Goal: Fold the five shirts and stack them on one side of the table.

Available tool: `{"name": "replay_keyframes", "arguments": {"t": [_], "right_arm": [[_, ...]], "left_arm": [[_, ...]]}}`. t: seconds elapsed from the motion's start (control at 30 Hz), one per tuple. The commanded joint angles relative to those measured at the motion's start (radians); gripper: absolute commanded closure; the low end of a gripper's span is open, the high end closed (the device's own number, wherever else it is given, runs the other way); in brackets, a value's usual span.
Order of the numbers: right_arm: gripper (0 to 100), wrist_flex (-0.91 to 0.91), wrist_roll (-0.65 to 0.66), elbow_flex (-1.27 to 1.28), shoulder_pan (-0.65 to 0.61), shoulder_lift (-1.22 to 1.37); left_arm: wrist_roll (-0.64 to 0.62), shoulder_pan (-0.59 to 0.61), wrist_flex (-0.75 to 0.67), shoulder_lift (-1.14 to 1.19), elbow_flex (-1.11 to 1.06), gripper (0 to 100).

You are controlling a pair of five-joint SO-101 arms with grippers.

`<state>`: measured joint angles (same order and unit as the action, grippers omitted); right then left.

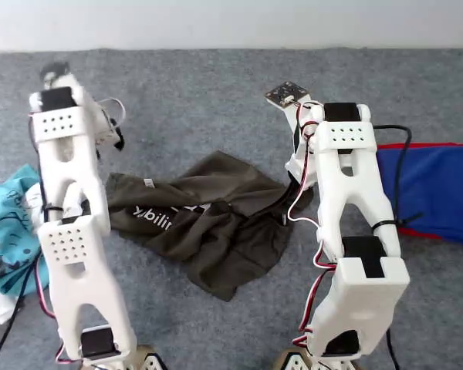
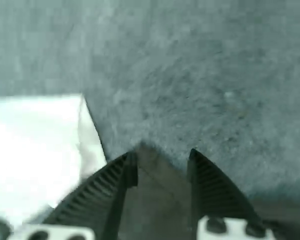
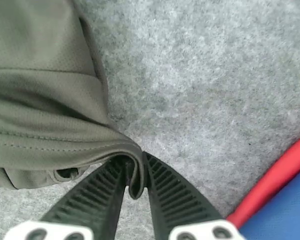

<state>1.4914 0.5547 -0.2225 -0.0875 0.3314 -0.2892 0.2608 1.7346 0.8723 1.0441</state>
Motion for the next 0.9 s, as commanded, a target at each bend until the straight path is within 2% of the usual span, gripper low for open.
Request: {"name": "replay_keyframes", "arguments": {"t": [0.0, 0.17, 0.23, 0.3, 0.4, 0.57, 0.87], "right_arm": [[99.1, 0.001, -0.011, -0.003, -0.002, -0.016], [99.1, 0.001, -0.011, -0.003, -0.008, -0.010], [99.1, 0.001, -0.009, -0.003, -0.002, -0.010], [99.1, -0.001, -0.005, -0.005, -0.001, -0.010], [99.1, -0.010, -0.008, -0.008, -0.002, -0.010], [99.1, -0.012, -0.009, -0.009, -0.004, -0.008], [99.1, -0.002, -0.009, -0.006, -0.001, -0.008]], "left_arm": [[0.555, 0.018, 0.020, -0.106, 0.064, 82], [1.112, 0.025, 0.020, -0.132, -0.101, 82], [1.272, 0.028, 0.020, -0.133, -0.150, 82], [1.372, 0.035, 0.020, -0.133, -0.177, 82], [1.456, 0.035, 0.020, -0.123, -0.200, 82], [1.524, 0.014, -0.006, -0.121, -0.268, 82], [1.525, -0.031, -0.021, -0.123, -0.291, 82]]}}
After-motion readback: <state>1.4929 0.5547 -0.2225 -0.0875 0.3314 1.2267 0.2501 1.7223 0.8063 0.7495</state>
